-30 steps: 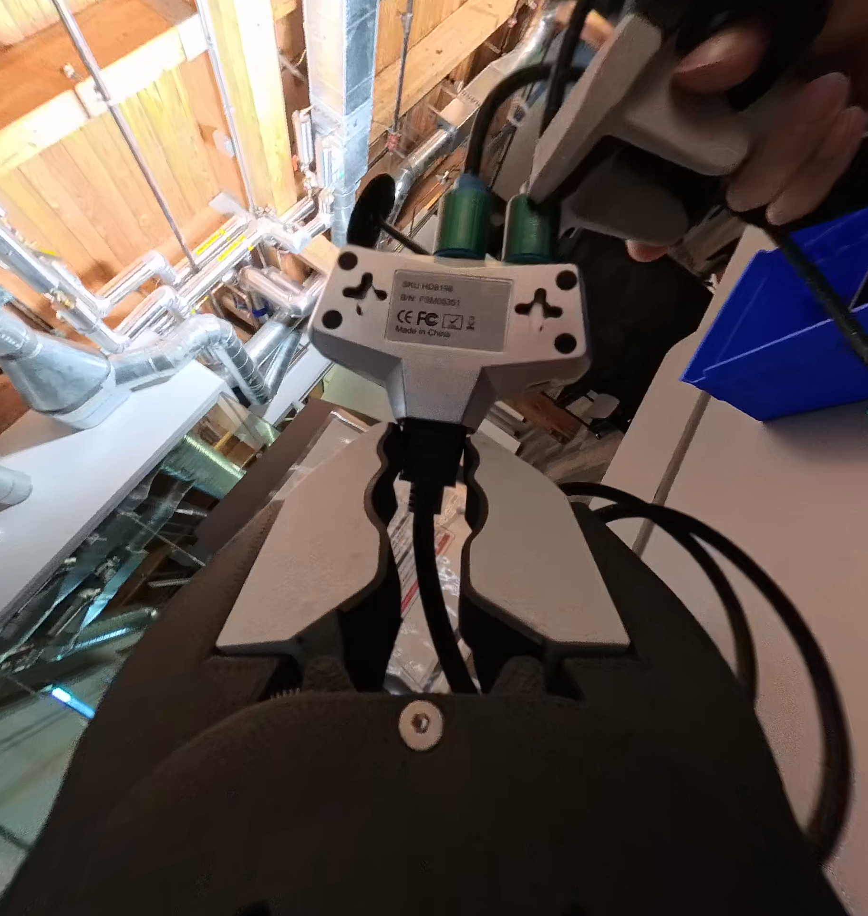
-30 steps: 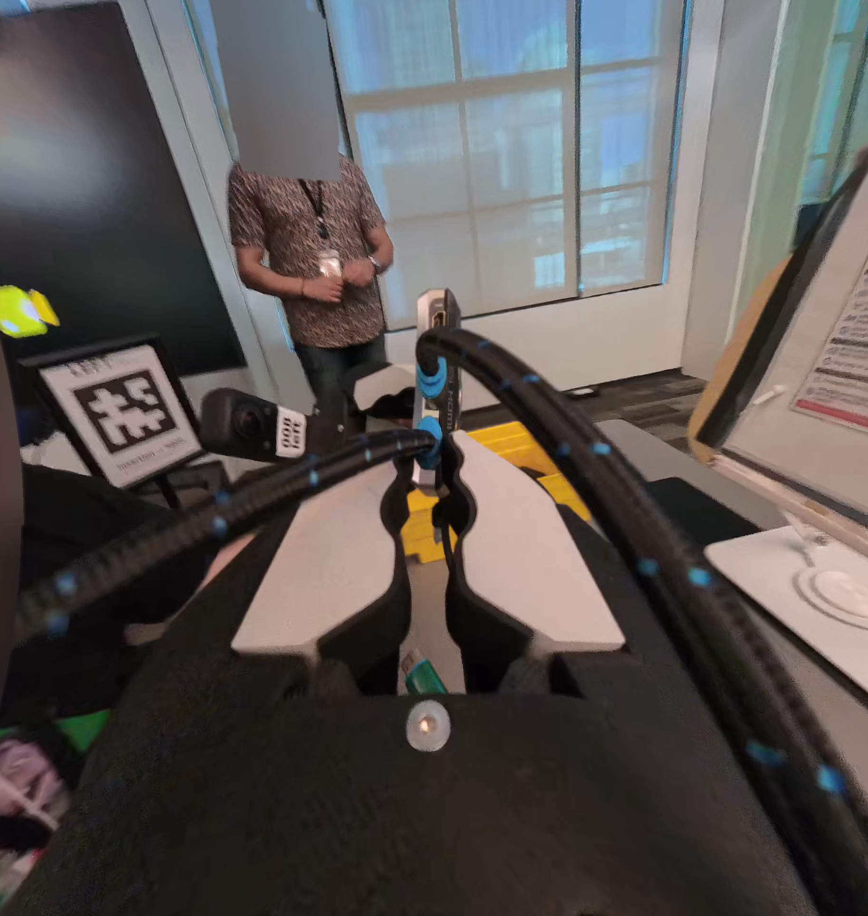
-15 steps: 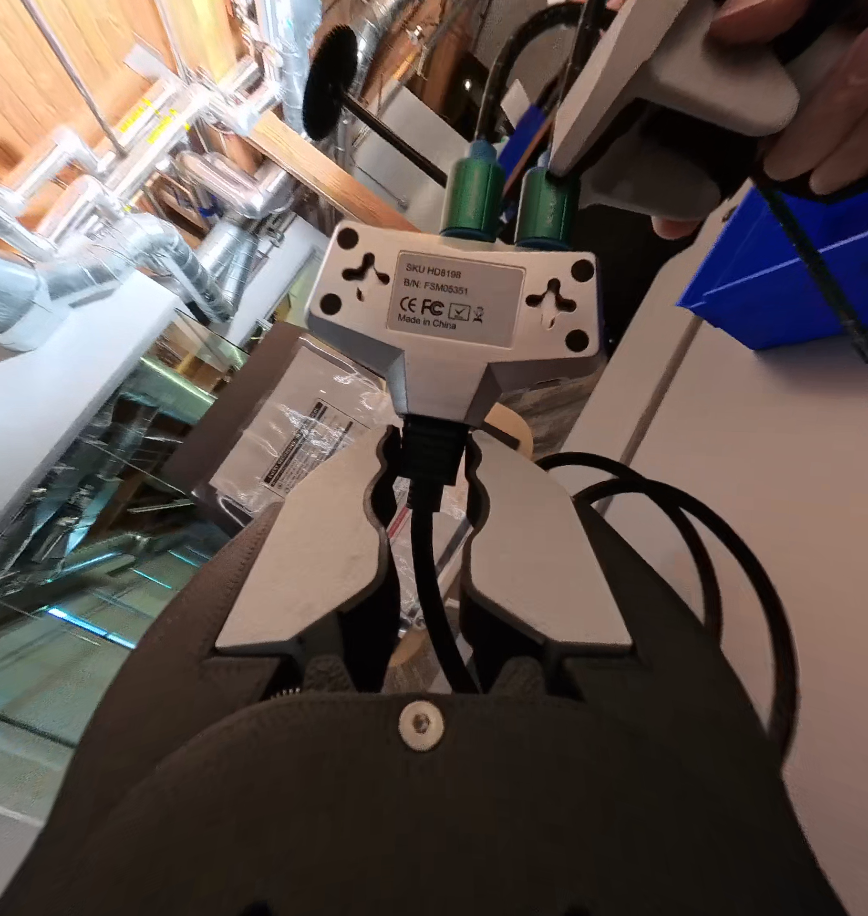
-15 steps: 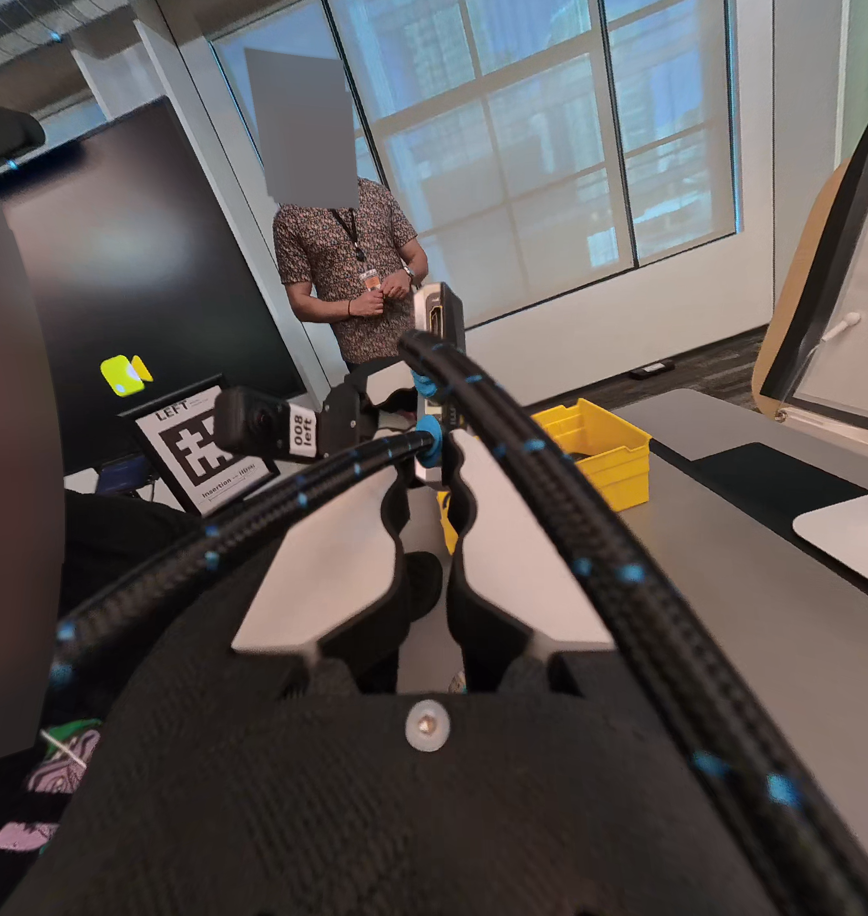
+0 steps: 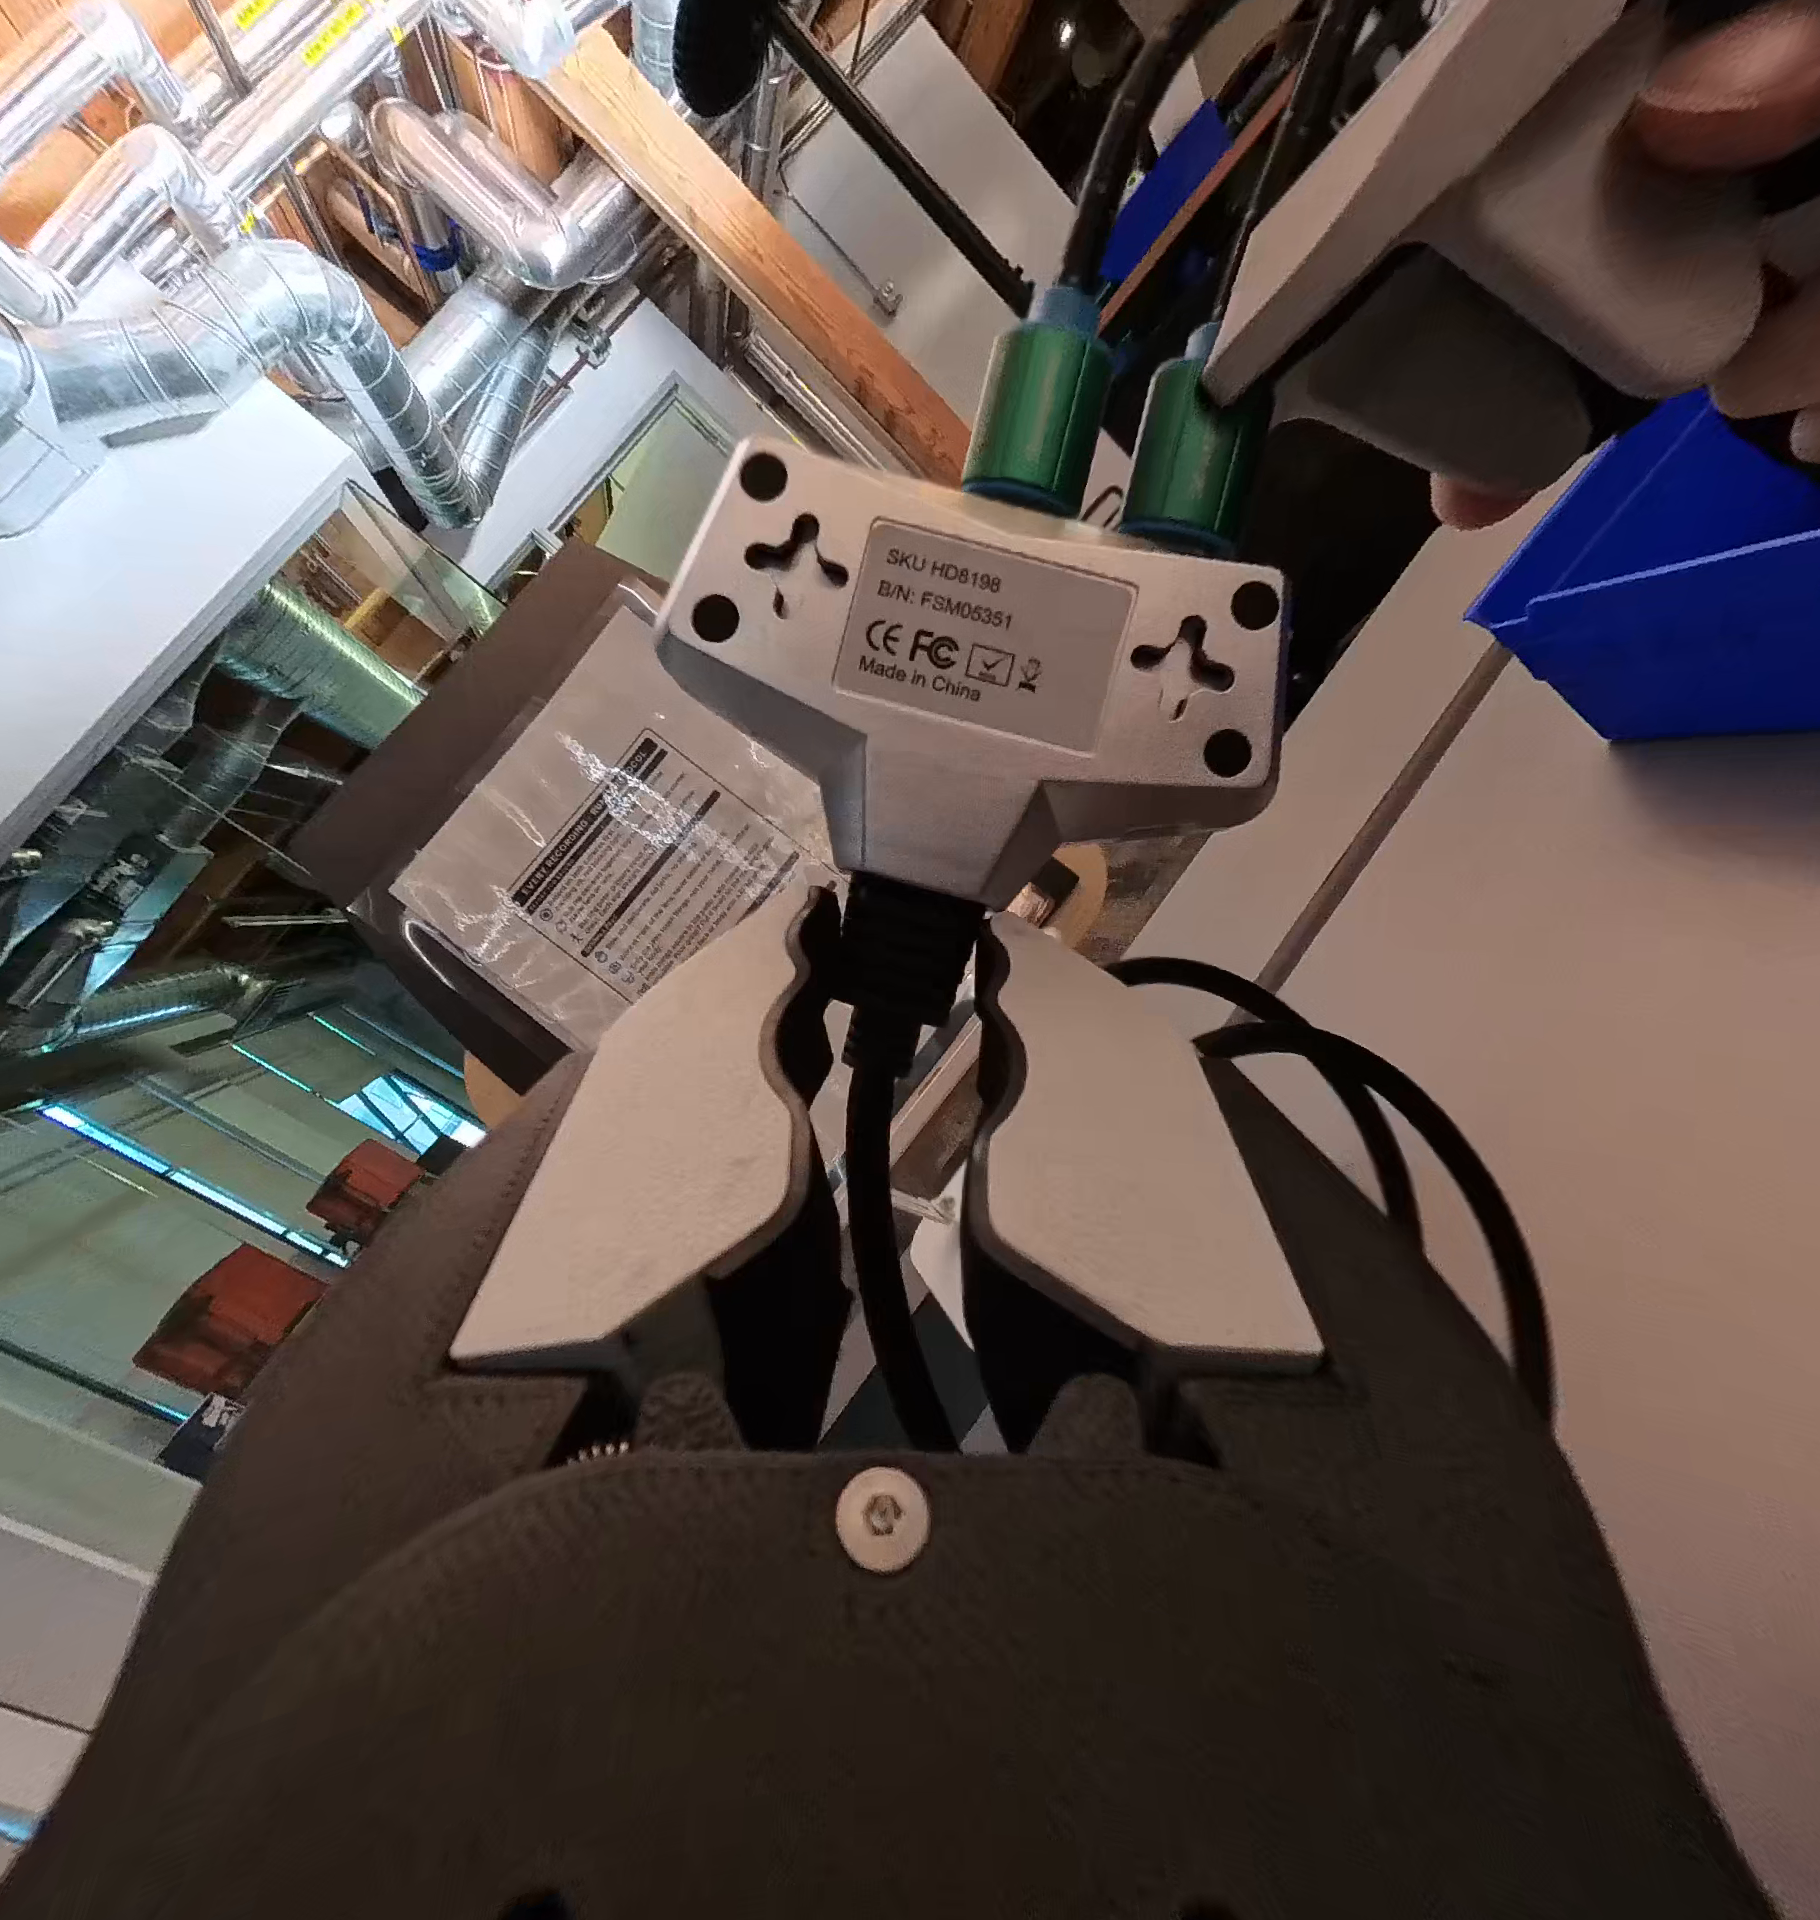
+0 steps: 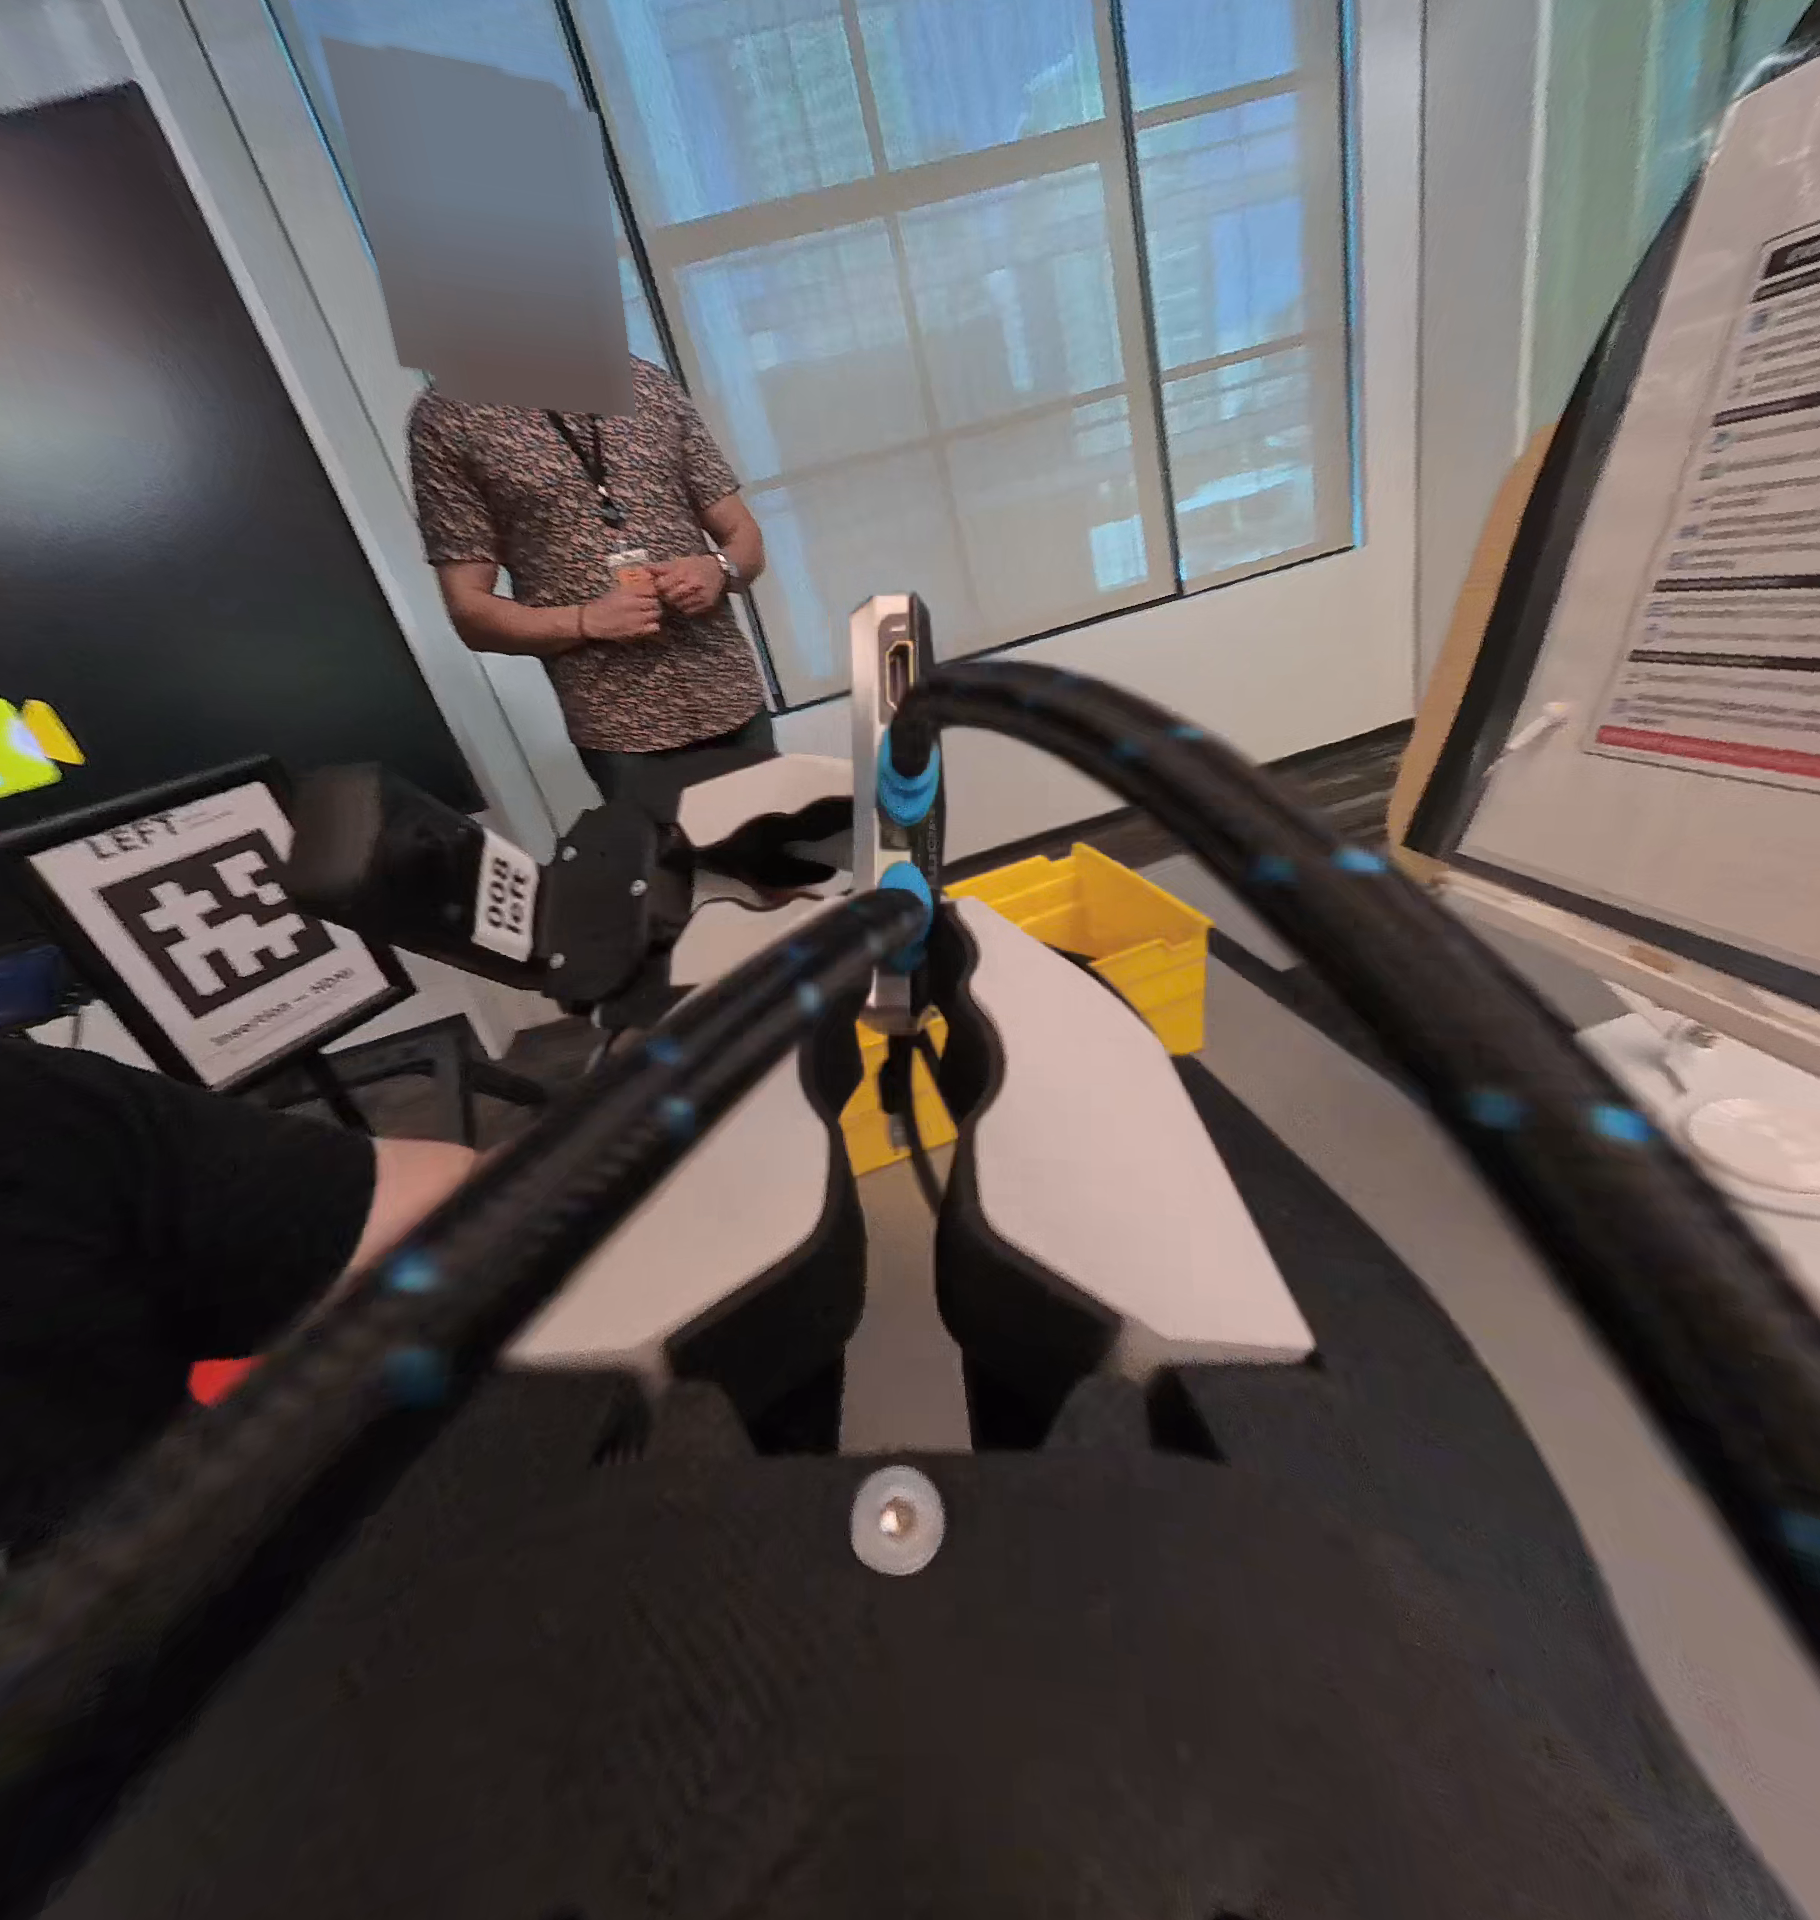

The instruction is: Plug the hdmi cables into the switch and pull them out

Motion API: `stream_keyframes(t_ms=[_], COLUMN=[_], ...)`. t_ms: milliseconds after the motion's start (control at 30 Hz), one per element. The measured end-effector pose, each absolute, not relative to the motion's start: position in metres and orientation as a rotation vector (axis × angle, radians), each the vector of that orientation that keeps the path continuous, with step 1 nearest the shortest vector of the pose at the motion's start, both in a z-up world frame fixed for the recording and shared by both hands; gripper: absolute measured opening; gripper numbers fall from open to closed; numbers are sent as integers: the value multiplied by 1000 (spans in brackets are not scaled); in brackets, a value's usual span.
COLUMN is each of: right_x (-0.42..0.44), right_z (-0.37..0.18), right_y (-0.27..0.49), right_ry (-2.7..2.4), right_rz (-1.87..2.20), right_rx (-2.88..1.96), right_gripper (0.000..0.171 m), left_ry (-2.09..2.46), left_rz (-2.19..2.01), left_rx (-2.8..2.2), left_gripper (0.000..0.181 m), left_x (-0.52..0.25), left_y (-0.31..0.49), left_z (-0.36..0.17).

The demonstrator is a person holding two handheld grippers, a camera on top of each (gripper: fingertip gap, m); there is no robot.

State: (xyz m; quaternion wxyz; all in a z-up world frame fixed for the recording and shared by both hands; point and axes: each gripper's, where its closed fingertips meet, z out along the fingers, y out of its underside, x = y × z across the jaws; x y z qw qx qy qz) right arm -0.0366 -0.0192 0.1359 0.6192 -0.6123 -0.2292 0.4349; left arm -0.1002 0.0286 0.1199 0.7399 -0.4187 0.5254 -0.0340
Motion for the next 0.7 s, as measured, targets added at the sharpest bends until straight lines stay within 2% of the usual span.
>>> stream_keyframes(t_ms=[33, 433, 700], right_x=[-37, -38, -43], right_z=[135, 132, 107], right_y=[-19, -10, -1], right_ry=[-527, -414, -459], right_rz=[993, 1351, 1254], right_rx=[-1413, -1354, -1533], right_gripper=[12, 15, 11], left_ry=[1152, 1242, 1362], left_rz=[-74, -102, -198], left_rx=[-920, -968, -1135], left_gripper=[23, 24, 24], left_x=[-101, -104, -98], left_y=[29, 35, 38], left_z=[120, 114, 88])
